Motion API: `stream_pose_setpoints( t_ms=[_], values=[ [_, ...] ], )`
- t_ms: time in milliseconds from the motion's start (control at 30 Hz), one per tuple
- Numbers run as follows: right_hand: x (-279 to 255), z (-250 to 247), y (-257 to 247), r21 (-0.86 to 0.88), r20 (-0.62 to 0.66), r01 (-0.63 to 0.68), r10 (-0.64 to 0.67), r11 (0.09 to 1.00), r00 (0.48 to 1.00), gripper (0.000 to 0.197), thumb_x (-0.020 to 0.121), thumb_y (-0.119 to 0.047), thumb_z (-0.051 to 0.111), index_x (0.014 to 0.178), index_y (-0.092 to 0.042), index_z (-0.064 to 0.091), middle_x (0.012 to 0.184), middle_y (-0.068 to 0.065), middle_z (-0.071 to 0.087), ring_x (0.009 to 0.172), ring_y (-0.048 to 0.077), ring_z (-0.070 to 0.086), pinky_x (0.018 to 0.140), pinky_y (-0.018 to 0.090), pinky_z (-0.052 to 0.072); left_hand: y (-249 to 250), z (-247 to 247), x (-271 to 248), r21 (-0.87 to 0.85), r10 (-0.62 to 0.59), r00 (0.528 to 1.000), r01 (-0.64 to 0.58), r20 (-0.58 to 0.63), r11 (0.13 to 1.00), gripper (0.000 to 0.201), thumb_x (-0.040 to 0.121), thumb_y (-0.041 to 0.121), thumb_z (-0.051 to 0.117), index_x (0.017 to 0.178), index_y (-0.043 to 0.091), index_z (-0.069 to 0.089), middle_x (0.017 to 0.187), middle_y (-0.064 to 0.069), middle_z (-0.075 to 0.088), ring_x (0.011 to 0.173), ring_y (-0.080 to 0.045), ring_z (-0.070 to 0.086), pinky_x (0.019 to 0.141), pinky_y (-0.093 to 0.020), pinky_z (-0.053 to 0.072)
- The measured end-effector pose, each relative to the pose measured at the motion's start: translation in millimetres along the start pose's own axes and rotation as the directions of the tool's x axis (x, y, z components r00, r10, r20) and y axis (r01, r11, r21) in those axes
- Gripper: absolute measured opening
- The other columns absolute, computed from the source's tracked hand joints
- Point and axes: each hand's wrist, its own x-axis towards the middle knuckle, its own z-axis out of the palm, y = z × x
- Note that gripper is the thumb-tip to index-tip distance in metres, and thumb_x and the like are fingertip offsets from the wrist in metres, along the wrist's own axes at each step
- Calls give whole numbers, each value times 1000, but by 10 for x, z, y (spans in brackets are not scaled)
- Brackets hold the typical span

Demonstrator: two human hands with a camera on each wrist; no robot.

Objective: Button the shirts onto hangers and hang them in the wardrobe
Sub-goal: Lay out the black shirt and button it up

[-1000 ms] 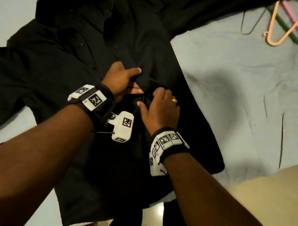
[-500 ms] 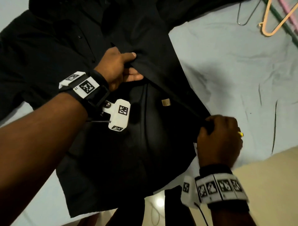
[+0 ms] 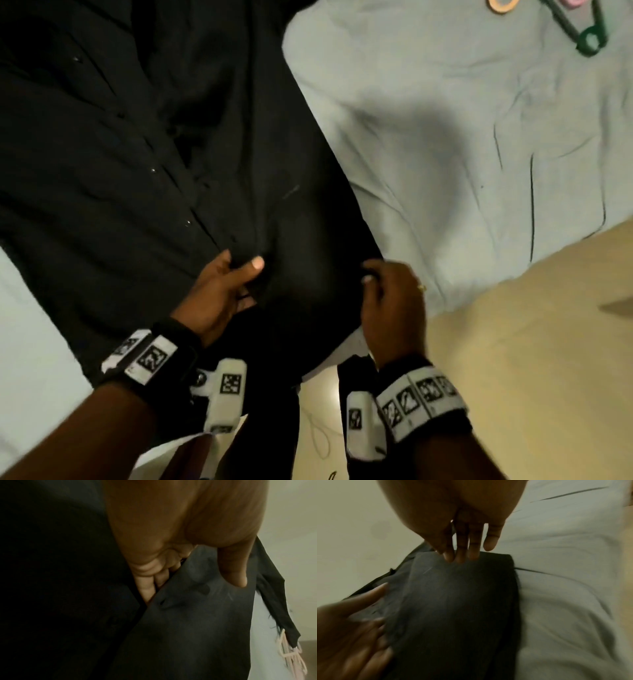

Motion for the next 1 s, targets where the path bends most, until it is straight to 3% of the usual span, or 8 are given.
stream_pose_setpoints(
  t_ms=[100, 267, 433, 600, 767, 833, 933, 1000],
  values=[
    [134, -103, 424, -21, 56, -196, 197, 980, 979, 48, 84, 10, 54, 125, -13, 60, 122, 7, 58, 113, 22, 56, 99, 33, 46, -268, 74, -134, 6, 1, 1000, -1, -4, 1000, 67, 69, 29, 87, 127, 6, 62, 126, -16, 69, 106, -27, 71, 79, -34, 60],
    [210, -96, 589, 39, 204, -43, 34, 998, 978, 46, 87, 5, 61, 127, -19, 61, 112, -7, 55, 94, -5, 48, 85, 8, 43, -318, 166, -310, -225, -42, 997, 28, -57, 974, 33, 91, 16, 57, 120, 6, 68, 120, -12, 73, 108, -26, 71, 91, -36, 59],
    [234, -16, 525, 3, 225, -131, 127, 991, 966, 40, 86, -29, 72, 123, -28, 58, 106, -13, 51, 91, 4, 51, 77, 22, 43, -393, 234, -486, -250, -96, 995, 86, -27, 964, 60, 66, 21, 88, 122, 6, 70, 121, -16, 71, 104, -29, 72, 82, -40, 62],
    [262, 57, 478, -224, 139, -33, 65, 974, 988, 3, 95, -23, 50, 95, -24, 53, 94, 1, 58, 76, 28, 60, 63, 35, 47, -468, 294, -620, -300, -139, 990, 122, -37, 946, 41, 90, -3, 53, 131, -3, 59, 126, -25, 67, 110, -38, 69, 88, -42, 60],
    [272, -262, 720, -288, 50, -122, 142, 950, 989, 22, 96, -34, 51, 77, -24, 44, 70, 1, 55, 65, 30, 56, 58, 40, 50, -530, 341, -687, -296, -123, 988, 89, -98, 951, 41, 92, -8, 51, 132, -2, 58, 131, -25, 64, 118, -40, 64, 94, -44, 57],
    [244, -306, 721, -163, 161, -79, 106, 983, 981, 8, 92, -31, 60, 90, -32, 53, 80, -9, 58, 75, 24, 61, 65, 38, 51, -559, 384, -720, -320, -169, 981, 131, -93, 938, 42, 92, -7, 52, 133, -4, 56, 131, -27, 63, 118, -41, 64, 93, -44, 58],
    [246, -149, 592, -125, 417, 74, -16, 989, 909, 55, 82, -36, 67, 133, -38, 45, 117, -10, 57, 103, 19, 59, 84, 41, 54, -553, 389, -761, -336, -211, 977, 185, -42, 923, 39, 90, -1, 52, 128, 1, 62, 127, -28, 65, 109, -44, 67, 80, -50, 62],
    [266, -17, 493, -214, 424, 100, 0, 972, 905, 67, 77, -32, 66, 138, -34, 39, 125, -2, 54, 105, 25, 58, 82, 44, 54, -531, 366, -759, -348, -214, 977, 197, -13, 917, 34, 88, 1, 52, 117, 2, 70, 121, -28, 68, 99, -43, 71, 72, -50, 62]
  ],
)
